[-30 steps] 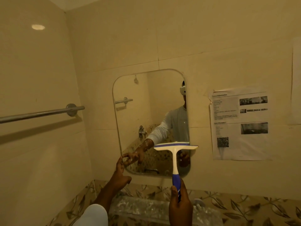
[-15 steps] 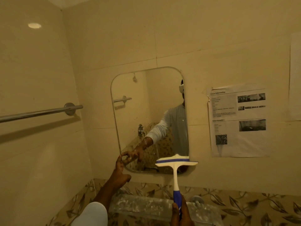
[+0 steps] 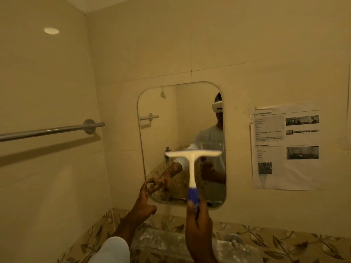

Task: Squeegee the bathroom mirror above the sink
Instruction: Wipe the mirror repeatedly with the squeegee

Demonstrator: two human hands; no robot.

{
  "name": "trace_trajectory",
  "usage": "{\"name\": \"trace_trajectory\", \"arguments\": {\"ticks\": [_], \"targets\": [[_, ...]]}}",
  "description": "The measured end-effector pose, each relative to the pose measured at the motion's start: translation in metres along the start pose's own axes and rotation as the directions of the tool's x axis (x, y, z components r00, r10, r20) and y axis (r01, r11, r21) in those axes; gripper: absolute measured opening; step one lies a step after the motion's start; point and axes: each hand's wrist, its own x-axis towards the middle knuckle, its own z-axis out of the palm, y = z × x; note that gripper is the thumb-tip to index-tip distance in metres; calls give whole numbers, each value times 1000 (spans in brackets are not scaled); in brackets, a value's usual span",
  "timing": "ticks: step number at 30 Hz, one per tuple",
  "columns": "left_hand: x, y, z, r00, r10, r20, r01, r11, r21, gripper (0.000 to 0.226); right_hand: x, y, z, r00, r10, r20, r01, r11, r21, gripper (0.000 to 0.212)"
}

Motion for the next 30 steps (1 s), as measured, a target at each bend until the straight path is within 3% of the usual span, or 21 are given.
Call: {"name": "trace_trajectory", "arguments": {"ticks": [5,13,21,25,30], "targets": [[-3,0,-6,994,109,13,-110,992,67,118,80,-73,81,977,-132,167,122,990,69,23],[5,-11,-15,1000,0,14,-1,993,115,129,145,-114,167,947,-168,275,133,981,142,22],[10,-17,-19,999,18,40,-25,985,172,129,150,-98,194,947,-130,293,100,988,118,17],[11,-18,-16,999,-34,1,33,976,214,133,151,-92,195,954,-118,274,96,991,92,15],[9,-13,-15,997,-80,-3,78,965,251,133,144,-78,189,949,-58,309,44,998,51,31]]}}
